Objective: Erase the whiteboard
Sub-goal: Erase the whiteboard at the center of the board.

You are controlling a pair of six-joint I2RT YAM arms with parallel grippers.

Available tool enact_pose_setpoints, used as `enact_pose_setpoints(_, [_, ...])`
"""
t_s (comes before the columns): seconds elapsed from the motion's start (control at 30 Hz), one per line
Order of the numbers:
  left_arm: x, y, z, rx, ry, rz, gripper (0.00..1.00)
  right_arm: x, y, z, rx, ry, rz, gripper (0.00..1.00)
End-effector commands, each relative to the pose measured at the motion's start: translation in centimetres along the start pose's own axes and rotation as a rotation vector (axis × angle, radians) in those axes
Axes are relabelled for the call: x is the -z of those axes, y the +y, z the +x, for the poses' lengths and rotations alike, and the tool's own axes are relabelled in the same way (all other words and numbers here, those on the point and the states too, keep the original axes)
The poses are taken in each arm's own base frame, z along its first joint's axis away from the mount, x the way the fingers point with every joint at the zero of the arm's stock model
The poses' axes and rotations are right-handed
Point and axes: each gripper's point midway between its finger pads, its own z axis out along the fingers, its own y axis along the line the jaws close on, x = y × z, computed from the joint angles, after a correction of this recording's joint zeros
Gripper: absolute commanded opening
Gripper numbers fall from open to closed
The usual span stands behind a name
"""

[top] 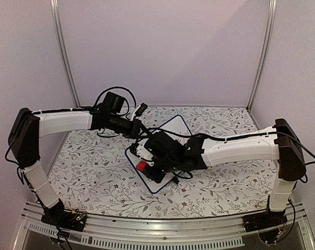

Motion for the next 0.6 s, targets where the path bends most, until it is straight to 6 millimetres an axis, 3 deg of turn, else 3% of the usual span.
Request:
enact_pose_setpoints(0.0, [0.1,-1.2,-0.1,-0.018,0.007,0.011,0.00,-1.2,-0.2,4.3,0.021,0.135,0.034,0.08])
enact_pose_setpoints(0.57, [0.0,-1.2,-0.1,-0.013,0.008,0.012,0.00,-0.5,0.0,7.0,0.012,0.188,0.045,0.08])
